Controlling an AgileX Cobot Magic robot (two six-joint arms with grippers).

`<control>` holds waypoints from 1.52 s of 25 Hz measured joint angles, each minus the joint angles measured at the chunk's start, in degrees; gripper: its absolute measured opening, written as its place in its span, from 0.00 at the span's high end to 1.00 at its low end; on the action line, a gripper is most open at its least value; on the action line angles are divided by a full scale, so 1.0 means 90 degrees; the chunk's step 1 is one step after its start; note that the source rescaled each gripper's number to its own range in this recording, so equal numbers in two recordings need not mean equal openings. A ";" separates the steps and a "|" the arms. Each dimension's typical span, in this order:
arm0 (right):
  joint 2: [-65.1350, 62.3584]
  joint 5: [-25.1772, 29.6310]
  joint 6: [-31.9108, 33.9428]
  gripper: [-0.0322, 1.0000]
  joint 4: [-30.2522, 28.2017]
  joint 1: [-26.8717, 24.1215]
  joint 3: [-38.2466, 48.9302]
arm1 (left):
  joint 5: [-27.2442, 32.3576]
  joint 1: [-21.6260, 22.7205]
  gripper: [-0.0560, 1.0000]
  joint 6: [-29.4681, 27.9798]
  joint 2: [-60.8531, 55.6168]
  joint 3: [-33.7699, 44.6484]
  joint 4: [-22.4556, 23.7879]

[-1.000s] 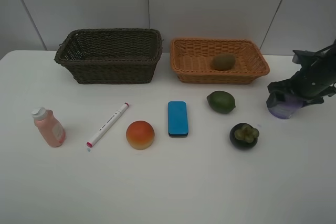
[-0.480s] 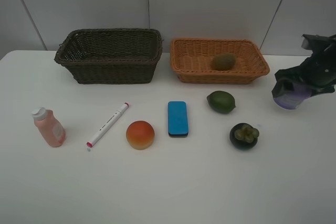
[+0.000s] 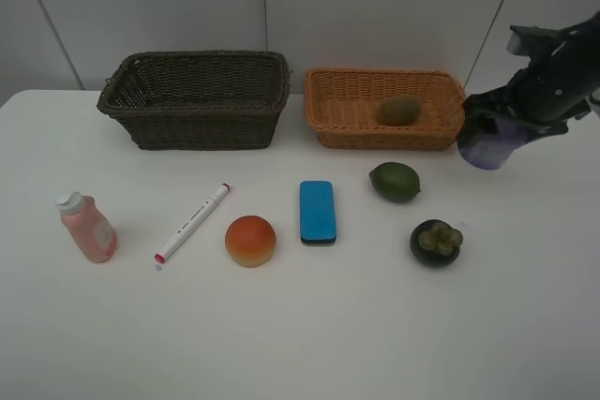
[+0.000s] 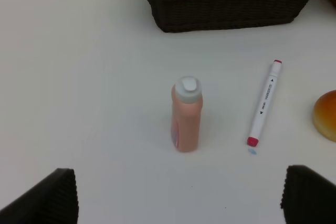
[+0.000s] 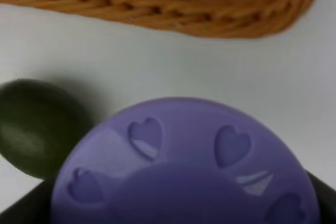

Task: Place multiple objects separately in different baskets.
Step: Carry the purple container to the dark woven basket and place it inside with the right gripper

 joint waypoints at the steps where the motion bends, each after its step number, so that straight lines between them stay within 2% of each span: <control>1: 0.0000 0.0030 0.0011 0.47 0.0000 0.0130 -0.0109 | 0.0000 0.0000 0.00 0.0000 0.0000 0.0000 0.0000; 7: 0.0081 0.0153 0.0274 0.47 0.0000 0.0848 -0.0864 | 0.0000 0.0000 0.00 0.0000 0.0000 0.0000 0.0000; 15: 0.0979 0.0281 0.0341 0.47 0.0237 0.1813 -0.2022 | 0.0000 0.0000 0.00 0.0000 0.0000 0.0000 0.0000; 25: 0.2562 0.0913 0.0347 0.47 0.0306 0.2845 -0.4519 | 0.0000 0.0000 0.00 0.0000 0.0000 0.0000 0.0000; 31: 0.3573 0.1304 0.0347 0.47 0.0541 0.3209 -0.6050 | 0.0000 0.0000 0.00 0.0000 0.0000 0.0000 0.0000; 38: 0.4374 0.1317 0.0347 0.47 0.0918 0.3362 -0.7214 | 0.0000 0.0000 0.00 0.0000 0.0000 0.0000 0.0000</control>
